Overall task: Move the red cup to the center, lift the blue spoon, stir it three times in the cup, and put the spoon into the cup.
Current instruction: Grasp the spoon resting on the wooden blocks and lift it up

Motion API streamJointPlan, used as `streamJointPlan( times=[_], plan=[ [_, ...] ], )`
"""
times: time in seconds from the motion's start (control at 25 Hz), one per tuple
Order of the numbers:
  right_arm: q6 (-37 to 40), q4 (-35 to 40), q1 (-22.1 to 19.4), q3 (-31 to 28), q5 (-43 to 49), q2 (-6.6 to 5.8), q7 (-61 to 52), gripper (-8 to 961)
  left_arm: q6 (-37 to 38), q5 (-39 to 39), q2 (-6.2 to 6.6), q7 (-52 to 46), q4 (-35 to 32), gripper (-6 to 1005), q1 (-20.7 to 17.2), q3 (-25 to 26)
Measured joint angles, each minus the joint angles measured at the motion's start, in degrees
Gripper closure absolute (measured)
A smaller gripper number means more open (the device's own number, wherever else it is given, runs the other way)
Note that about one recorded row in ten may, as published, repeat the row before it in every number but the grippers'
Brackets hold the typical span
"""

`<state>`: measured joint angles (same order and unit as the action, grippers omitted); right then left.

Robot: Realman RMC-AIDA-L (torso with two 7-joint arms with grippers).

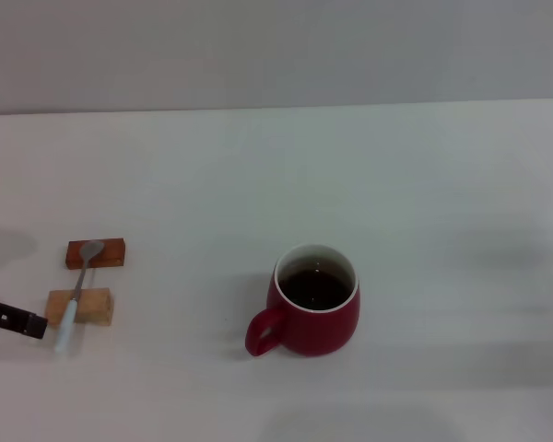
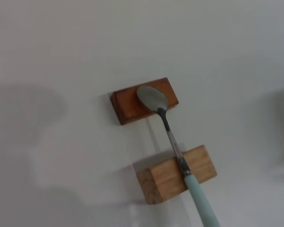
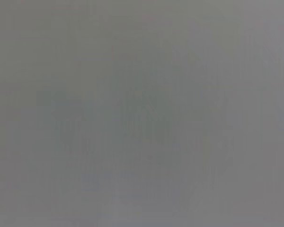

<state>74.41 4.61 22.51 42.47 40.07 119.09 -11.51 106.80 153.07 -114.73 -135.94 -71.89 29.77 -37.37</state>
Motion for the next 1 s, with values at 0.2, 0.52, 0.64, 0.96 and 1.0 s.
streamJointPlan(
  times=[0.2,0.52,0.64,0.96,1.0],
  plan=[
    [0.0,-0.1,0.0,0.0,0.0,0.00,0.0,953,0.5,0.8,-0.27,-0.2,0.2,196,0.2,-0.1],
    [-0.5,-0.1,0.2,0.0,0.0,0.00,0.0,954,0.2,1.2,-0.57,-0.3,-0.1,212,0.6,0.0],
    [-0.8,-0.2,0.2,0.0,0.0,0.00,0.0,954,-0.4,1.1,-0.71,-0.1,-0.5,218,0.6,0.3],
    [-1.9,-0.2,0.3,-0.1,0.0,0.00,0.0,954,-3.9,0.0,-1.66,1.2,-1.4,234,-0.2,0.9],
    [-2.0,-0.2,0.3,-0.2,0.0,0.00,0.0,954,-4.7,-0.5,-2.01,1.9,-1.5,236,-0.2,1.3]
  ],
)
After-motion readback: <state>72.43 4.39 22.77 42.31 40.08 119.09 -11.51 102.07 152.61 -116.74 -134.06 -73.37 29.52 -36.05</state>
